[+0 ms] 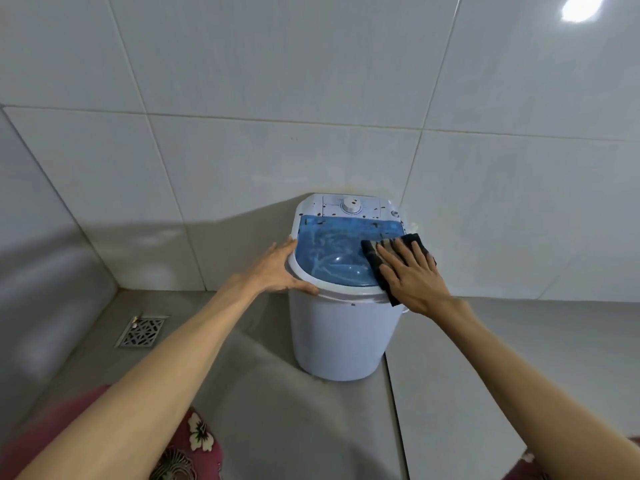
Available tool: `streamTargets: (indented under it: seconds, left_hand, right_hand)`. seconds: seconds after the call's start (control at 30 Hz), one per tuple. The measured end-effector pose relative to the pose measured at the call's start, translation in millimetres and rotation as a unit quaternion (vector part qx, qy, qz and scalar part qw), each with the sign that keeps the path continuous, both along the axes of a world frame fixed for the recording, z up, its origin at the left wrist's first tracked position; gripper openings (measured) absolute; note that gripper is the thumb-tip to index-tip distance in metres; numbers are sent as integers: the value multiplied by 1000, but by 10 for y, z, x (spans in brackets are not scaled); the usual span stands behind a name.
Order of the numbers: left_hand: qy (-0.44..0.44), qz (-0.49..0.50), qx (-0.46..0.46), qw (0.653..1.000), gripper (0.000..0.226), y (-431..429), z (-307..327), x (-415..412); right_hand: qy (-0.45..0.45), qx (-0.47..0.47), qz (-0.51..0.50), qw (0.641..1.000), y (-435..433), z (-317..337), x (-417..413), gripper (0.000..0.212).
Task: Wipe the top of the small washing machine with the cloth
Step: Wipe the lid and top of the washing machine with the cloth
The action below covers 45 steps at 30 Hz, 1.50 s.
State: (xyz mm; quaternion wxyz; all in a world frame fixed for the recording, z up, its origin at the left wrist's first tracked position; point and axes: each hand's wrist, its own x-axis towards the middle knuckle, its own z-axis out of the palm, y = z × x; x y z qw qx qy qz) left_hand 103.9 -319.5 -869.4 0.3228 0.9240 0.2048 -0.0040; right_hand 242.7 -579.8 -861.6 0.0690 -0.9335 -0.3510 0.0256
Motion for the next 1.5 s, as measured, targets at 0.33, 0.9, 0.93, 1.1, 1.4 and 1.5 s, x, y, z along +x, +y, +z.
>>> streamTargets:
  seconds: [0.33, 0.9, 0.93, 1.1, 1.4, 1.5]
  left_hand:
    - [-27, 0, 73, 997, 135, 71, -62, 54]
    - [2, -21, 126, 992, 134, 35, 3, -36]
    - [-1, -19, 124, 992, 133, 38, 3, -32]
    - [-20, -10, 139, 990, 110, 76, -34, -28]
    - [26, -18, 90, 995, 134, 110, -1, -22]
    - [36, -23, 50, 998, 132, 0, 232, -8]
  right_hand:
    - [-23, -30, 80, 996, 1045, 75, -446, 55]
    - [-90, 73, 131, 985, 615, -59, -452, 65]
    - [-81, 68, 107, 989, 738, -91, -507, 68]
    - [-84, 47, 83, 992, 1156, -144, -743, 73]
    - [-81, 100, 23, 991, 255, -238, -438, 67]
    - [-14, 116, -82, 990, 100, -210, -242, 66]
